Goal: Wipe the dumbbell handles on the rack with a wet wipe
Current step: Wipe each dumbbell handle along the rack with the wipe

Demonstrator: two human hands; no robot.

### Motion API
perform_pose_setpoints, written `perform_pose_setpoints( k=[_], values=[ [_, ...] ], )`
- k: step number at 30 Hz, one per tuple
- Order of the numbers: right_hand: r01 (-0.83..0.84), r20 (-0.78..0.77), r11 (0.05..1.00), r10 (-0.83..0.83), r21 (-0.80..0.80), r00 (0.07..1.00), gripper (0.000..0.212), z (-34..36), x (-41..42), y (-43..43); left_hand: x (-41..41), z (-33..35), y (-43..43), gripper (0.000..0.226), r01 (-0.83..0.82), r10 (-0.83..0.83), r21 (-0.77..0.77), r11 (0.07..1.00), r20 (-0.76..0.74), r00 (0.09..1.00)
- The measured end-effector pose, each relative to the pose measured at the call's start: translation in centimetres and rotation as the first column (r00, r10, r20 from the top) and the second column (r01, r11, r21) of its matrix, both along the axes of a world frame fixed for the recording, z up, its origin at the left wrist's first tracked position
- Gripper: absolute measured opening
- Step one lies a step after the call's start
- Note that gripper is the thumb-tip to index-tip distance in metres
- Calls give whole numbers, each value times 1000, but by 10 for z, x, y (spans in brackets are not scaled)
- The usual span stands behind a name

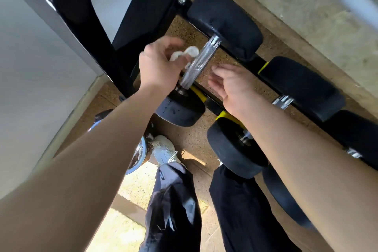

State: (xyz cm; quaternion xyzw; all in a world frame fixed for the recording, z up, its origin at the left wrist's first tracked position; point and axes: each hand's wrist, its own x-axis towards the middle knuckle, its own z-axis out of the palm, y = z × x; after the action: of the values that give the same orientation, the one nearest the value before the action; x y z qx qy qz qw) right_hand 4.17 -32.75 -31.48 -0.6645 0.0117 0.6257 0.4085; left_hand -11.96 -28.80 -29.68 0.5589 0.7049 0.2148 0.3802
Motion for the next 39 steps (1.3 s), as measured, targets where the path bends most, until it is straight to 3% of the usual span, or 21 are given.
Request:
perform_pose_setpoints(
  k=[3, 8, 14, 18, 20, 26, 29, 32, 35, 37, 39],
  values=[
    [-77, -17, 997, 76, -6, 997, 26, -10, -5, 4, 11, -9, 18, 9, 61, -61, -4, 998, -32, 998],
    [-129, 25, 991, 128, 28, 991, 13, -19, -18, 11, 10, -22, 22, 10, 222, -241, -147, 964, -124, 963],
    [-194, 69, 980, 191, 45, 979, 35, -26, -16, 7, -25, -15, 28, 15, 473, -629, -480, 739, -238, 740],
    [-236, 68, 971, 233, 48, 970, 41, -23, -15, 7, -13, -8, 32, 14, 421, -441, -194, 886, -76, 894],
    [-257, 54, 965, 254, 52, 966, 35, -20, -13, 7, 2, -7, 32, 13, 401, -405, -109, 909, -9, 914],
    [-114, 58, 993, 112, 29, 992, 14, -4, -8, -5, 8, -27, 7, 14, 564, -608, -238, 791, -202, 767],
    [-120, 58, 991, 116, 67, 992, 7, 1, -16, -14, 6, -20, 6, 15, 525, -554, -217, 823, -100, 827],
    [-108, 9, 988, 107, 107, 994, 7, 6, -22, -15, 5, -9, 8, 31, 362, -343, -173, 916, 131, 930],
    [-186, 78, 971, 176, 152, 981, 9, 10, -19, -12, 6, 0, 10, 41, 240, -120, -278, 930, 388, 914],
    [-212, 213, 969, 182, 128, 960, 13, 12, -14, -10, 4, -1, 13, 41, 215, -67, -309, 927, 426, 902],
    [-35, 245, 998, 23, 43, 969, 11, 13, -11, -3, -3, -7, 15, 30, 209, -147, -208, 956, 277, 949]
  ],
)
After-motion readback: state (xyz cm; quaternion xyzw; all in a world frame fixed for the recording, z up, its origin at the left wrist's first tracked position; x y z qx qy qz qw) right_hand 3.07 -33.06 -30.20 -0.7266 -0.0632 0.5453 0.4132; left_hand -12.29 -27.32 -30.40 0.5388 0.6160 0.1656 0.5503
